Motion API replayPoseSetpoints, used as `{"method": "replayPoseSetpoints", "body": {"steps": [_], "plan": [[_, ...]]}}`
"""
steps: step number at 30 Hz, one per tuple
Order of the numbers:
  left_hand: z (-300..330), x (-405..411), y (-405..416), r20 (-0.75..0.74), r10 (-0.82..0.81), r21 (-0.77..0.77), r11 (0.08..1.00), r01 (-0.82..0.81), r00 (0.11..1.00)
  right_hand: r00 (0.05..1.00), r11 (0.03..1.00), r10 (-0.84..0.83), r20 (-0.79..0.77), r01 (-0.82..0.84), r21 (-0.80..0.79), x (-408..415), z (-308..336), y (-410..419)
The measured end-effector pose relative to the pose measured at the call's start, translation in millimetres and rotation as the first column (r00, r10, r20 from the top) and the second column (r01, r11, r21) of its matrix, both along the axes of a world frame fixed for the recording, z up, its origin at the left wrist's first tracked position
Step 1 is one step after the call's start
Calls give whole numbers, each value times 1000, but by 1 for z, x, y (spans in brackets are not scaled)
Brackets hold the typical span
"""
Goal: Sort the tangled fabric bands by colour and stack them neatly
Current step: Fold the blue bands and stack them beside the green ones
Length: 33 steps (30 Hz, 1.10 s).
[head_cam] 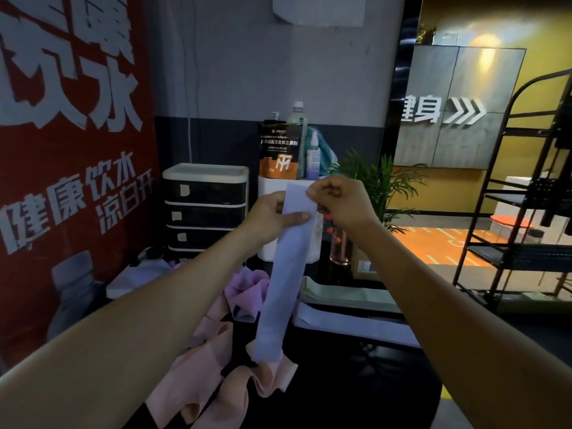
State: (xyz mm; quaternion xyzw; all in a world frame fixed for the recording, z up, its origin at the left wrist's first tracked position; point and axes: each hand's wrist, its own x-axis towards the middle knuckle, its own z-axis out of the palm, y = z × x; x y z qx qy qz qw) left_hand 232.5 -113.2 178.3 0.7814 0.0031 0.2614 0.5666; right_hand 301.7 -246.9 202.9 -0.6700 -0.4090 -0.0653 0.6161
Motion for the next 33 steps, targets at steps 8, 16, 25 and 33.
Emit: {"method": "replayPoseSetpoints", "body": {"steps": [8,16,25,33], "plan": [[6,11,-11,100,15,-322,946,18,995,987,948,131,-95,-153,-279,8,-51,-16],[-8,20,6,83,158,-462,881,-102,984,997,871,46,55,-13,-492,38,-78,-30],[-49,24,12,-46,308,-631,729,-266,950,982,587,-32,185,169,-792,60,-114,-86],[-111,42,4,-252,333,-604,680,-417,908,931,699,-354,-95,195,-688,75,-142,-129]]}}
